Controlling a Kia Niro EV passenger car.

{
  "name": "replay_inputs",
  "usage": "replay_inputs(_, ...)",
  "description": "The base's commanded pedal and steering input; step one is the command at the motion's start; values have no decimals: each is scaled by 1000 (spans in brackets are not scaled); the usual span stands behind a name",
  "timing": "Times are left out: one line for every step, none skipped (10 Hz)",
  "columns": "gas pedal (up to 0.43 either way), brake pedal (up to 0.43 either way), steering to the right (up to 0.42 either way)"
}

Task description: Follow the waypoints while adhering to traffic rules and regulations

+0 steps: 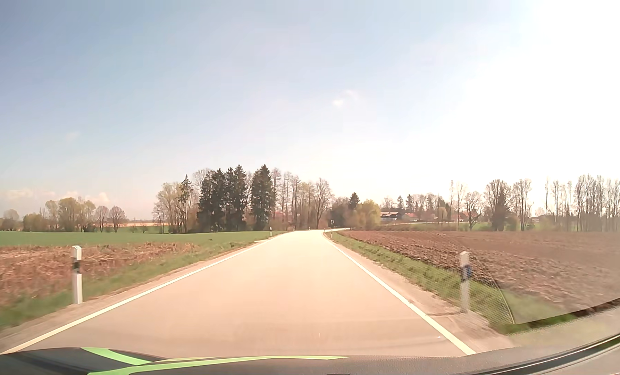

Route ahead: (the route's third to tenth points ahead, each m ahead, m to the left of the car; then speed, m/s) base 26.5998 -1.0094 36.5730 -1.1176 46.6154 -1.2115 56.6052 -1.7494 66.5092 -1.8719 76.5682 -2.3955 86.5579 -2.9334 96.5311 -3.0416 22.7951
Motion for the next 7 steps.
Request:
replay_inputs(228, 0, -2)
replay_inputs(228, 0, -2)
replay_inputs(228, 0, -2)
replay_inputs(228, 0, -2)
replay_inputs(228, 0, -1)
replay_inputs(228, 0, 1)
replay_inputs(228, 0, 1)
